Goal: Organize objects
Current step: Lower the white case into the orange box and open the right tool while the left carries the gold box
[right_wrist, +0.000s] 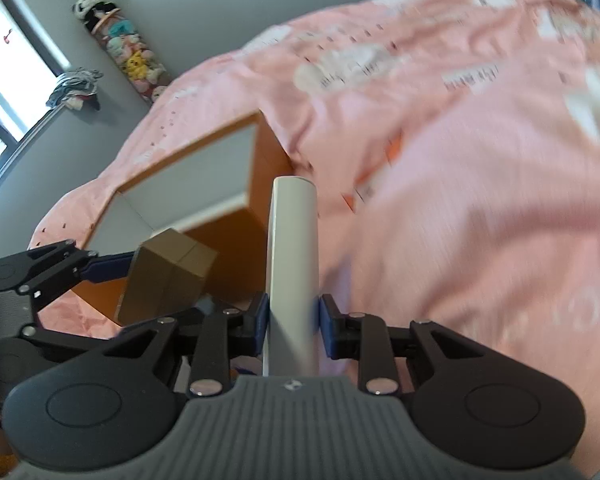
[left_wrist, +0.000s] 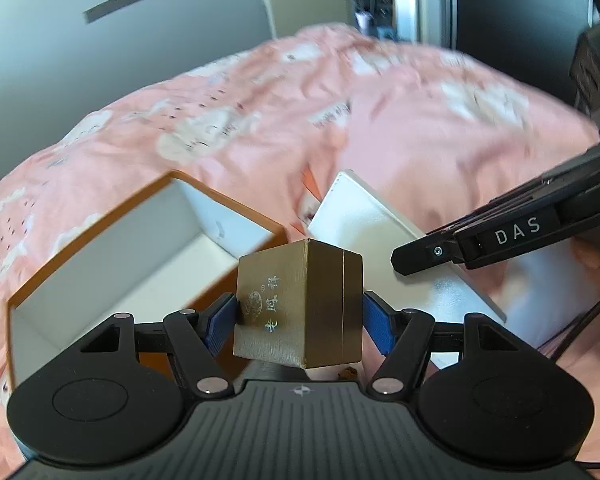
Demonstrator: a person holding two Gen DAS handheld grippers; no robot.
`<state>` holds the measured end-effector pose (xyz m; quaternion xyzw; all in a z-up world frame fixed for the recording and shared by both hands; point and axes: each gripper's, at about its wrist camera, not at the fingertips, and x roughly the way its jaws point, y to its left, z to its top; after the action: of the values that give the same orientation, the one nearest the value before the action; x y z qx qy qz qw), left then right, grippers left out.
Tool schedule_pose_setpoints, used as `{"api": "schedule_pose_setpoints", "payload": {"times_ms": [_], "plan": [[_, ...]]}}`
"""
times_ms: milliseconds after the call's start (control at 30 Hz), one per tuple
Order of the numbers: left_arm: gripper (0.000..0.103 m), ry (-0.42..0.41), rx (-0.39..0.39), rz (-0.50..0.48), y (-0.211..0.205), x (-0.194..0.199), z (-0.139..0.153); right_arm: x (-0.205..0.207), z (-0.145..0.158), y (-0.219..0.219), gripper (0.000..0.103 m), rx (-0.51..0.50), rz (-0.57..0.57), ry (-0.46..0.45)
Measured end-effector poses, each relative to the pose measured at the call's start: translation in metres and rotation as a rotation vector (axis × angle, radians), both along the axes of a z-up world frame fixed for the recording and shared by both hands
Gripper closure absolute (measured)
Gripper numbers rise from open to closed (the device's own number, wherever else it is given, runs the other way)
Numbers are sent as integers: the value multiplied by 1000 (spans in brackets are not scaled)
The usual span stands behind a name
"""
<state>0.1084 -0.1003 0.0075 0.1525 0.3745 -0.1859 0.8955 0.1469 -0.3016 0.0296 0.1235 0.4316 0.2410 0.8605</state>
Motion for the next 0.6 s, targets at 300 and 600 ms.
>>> {"api": "schedule_pose_setpoints", "payload": {"times_ms": [300,600], "plan": [[25,-83,-91,220,66,16,51,29,73,60,74,-17,114,-154],[25,-100,-60,498,123,70,25,90,82,167,74,-169,205,-281]]}}
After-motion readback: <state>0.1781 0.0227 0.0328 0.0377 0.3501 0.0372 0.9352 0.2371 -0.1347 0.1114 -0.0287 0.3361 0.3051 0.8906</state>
